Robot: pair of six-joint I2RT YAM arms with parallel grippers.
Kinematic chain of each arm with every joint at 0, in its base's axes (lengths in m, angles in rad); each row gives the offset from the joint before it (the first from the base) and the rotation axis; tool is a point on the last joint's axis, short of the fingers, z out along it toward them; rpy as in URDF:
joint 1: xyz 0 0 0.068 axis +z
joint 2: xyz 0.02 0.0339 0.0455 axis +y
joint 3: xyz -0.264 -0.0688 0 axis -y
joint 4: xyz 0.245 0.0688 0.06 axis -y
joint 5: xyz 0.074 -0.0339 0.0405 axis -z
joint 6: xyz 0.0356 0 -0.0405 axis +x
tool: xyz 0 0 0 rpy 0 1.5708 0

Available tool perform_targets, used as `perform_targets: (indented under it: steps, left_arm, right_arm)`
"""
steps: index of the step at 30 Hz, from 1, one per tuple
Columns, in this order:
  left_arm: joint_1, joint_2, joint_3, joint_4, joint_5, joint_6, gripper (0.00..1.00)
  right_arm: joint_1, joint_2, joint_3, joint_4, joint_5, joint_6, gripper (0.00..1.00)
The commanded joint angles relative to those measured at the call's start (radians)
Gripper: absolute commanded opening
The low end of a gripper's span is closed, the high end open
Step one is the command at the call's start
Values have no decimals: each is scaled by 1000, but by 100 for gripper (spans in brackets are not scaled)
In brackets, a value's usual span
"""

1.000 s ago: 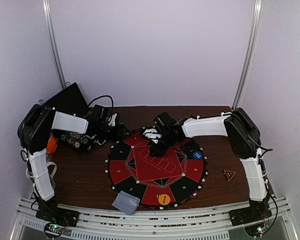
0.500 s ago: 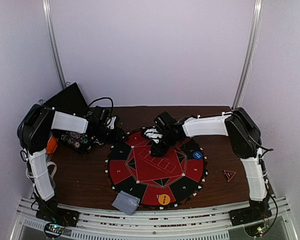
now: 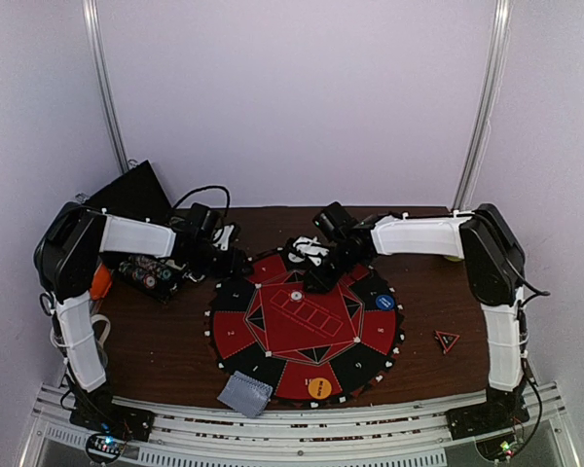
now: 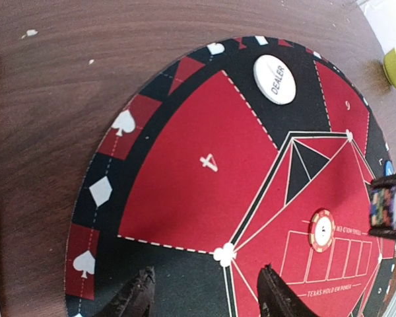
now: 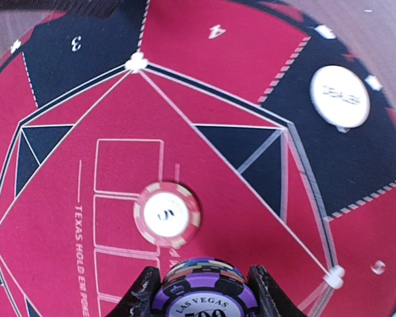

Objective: Distribute texas hold em gaming equipment
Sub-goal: Place the poker chip on the poker table mat, then move the poker chip to the big blind area.

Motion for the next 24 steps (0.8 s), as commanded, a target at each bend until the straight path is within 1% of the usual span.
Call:
perform_targets:
  steps: [1,5,8,11,15,19,20,21,22,24]
  left_arm:
    - [-31,-16,60,-20,-29,77,54]
    - [-89,1,124,-73,-79,173,55]
    - [-155,34,193,-138,-136,265,61]
    - [-219,89,288,-225,-196,340,68]
    - [-285,158,367,-300,-256,390,72]
    - [-320,230,444,-369,-299,402,74]
    - [-328,242,457,-375,-306,407,76]
    - [-338,252,466,-377,-317,412,80]
    - [-346,263,477,-381,-327,417,82]
    - [-360,288,504,-399,-346,425,84]
  right_arm:
    - [-42,-103,-59,-49,52,12,0]
    - [-113,-172,-165,-51,99,17,0]
    - [-172,-207,-235,-37,138,22,0]
    - [-220,-207,-282,-24,174,31,0]
    - [-249,-181,-308,2,189,48,0]
    - [-253,-154,-314,11,197,59,0]
    - [-252,-150,-316,16,194,63,0]
    - [-252,-147,-319,23,191,65,0]
    - [-252,-144,-321,28,192,66,0]
    - [-251,-134,-321,36,210,72,0]
